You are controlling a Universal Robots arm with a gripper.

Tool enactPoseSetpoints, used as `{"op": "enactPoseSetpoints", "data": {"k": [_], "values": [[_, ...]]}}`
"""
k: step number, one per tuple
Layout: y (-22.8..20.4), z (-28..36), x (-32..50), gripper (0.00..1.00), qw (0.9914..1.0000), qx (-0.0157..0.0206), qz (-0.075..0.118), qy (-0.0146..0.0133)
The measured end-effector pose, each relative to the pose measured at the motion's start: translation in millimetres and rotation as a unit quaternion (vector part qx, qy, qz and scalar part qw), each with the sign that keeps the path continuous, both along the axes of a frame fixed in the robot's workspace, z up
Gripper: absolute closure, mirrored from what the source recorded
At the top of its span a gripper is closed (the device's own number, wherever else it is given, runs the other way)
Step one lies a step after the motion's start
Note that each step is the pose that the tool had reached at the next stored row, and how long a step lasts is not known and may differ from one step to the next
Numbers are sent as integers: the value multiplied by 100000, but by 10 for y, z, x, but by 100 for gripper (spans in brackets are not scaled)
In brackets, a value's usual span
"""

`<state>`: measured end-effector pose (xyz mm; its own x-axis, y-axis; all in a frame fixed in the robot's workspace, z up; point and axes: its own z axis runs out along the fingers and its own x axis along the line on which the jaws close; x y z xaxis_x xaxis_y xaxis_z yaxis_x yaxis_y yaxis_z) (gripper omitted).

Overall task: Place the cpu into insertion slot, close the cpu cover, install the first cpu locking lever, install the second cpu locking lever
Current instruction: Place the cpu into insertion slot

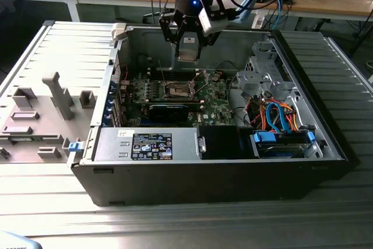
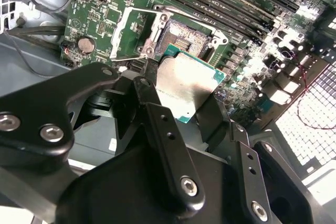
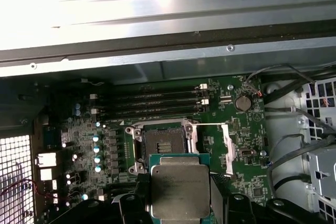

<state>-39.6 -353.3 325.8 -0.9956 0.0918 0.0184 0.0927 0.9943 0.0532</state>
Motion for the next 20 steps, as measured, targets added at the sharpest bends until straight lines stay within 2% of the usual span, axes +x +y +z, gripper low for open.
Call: {"op": "enactPoseSetpoints", "data": {"k": [20], "values": [[0,-13,0,46,99973,0,-2317,-1]]}}
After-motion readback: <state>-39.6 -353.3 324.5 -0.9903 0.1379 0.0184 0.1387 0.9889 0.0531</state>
